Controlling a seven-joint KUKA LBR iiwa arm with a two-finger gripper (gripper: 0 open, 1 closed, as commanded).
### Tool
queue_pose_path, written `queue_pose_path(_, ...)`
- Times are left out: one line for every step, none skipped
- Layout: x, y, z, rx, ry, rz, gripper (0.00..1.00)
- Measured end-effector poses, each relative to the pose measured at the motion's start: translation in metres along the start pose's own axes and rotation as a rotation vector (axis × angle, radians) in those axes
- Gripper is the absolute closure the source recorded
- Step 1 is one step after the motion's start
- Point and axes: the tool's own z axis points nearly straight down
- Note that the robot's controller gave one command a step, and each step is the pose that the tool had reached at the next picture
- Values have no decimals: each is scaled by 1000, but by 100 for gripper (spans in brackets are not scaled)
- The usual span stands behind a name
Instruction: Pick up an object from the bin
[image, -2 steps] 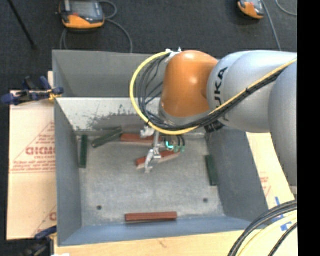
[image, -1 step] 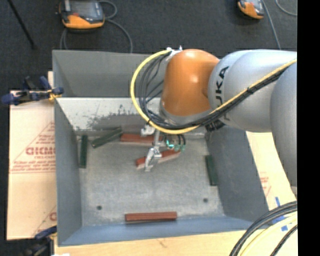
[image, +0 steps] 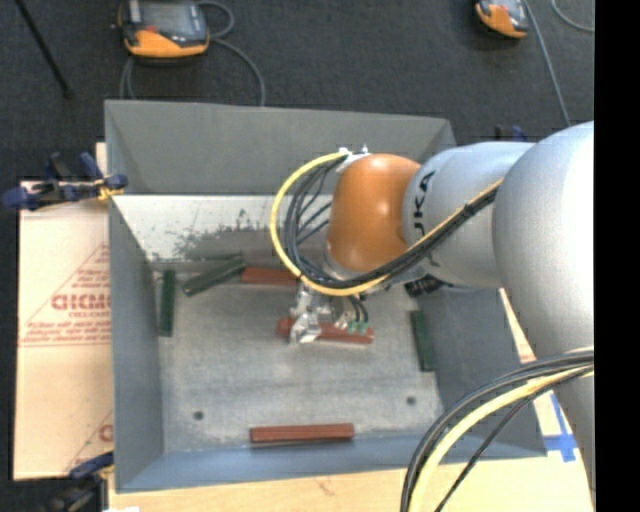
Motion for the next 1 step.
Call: queue_pose_path(0, 0, 0, 0, 0, 1, 100)
